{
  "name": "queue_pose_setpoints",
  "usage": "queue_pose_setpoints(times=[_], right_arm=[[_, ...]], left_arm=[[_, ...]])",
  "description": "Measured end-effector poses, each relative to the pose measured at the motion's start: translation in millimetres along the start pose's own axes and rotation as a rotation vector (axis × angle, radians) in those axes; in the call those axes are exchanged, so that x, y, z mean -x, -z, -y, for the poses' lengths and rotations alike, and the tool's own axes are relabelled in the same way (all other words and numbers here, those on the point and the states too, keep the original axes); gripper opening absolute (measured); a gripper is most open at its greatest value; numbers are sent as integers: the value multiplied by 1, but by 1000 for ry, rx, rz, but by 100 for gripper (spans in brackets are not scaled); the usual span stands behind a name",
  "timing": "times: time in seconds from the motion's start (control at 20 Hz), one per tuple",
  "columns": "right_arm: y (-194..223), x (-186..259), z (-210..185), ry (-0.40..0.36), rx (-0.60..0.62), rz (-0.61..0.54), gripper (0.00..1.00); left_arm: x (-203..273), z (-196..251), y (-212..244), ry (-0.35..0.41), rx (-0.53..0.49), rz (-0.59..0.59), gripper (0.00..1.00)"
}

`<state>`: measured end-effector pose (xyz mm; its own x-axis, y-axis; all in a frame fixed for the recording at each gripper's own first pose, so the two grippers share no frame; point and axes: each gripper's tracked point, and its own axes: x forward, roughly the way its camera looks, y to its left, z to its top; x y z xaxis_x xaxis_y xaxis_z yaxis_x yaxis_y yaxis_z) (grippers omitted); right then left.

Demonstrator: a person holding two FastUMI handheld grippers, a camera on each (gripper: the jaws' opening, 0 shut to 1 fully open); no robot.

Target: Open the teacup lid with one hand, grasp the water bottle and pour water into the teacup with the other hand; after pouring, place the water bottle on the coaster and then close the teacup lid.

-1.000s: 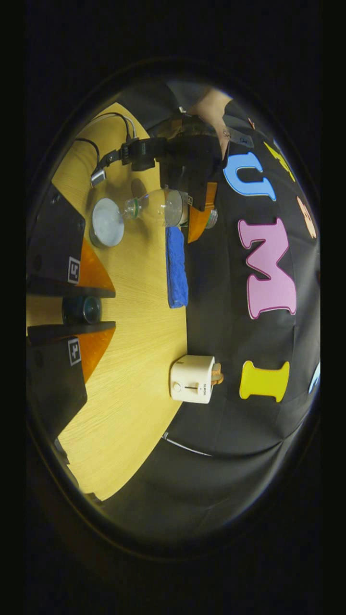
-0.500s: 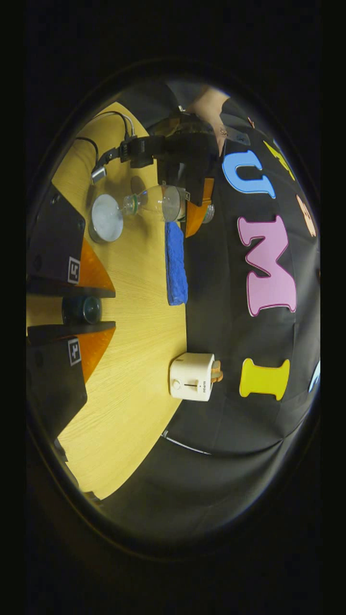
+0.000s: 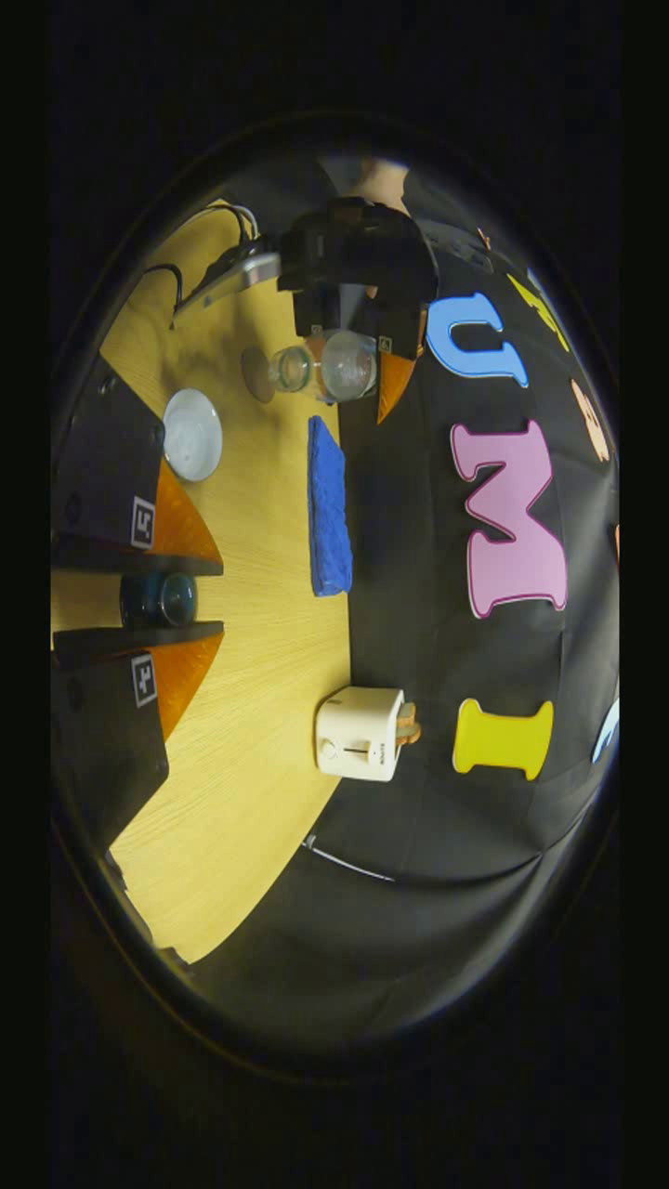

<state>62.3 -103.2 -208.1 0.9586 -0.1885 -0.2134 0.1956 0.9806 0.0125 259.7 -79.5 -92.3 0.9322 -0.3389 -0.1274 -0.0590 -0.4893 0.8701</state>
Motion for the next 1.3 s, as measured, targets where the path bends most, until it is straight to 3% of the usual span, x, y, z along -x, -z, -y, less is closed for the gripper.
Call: queue_pose_setpoints(times=[0.15,0.3,0.4,0.6,0.7,0.9,1.0,1.3], right_arm=[[-11,1,-14,-25,20,22,26],[-21,-4,-27,-34,38,43,26],[-21,-7,-35,-40,47,40,26],[-21,-11,-52,-53,54,34,26],[-18,-12,-60,-59,63,30,26],[-10,-14,-71,-65,66,18,26],[-9,-14,-77,-66,60,18,26],[-4,-14,-89,-82,63,9,26]], left_arm=[[28,-1,26,18,352,-84,77],[30,-1,45,7,769,-148,77],[28,3,52,-32,957,-143,77],[15,17,54,-122,1324,-29,77],[14,21,49,-132,1509,59,76],[4,44,34,-72,1886,126,77],[-4,56,24,-44,1994,94,77],[0,64,22,-19,1985,53,81]])
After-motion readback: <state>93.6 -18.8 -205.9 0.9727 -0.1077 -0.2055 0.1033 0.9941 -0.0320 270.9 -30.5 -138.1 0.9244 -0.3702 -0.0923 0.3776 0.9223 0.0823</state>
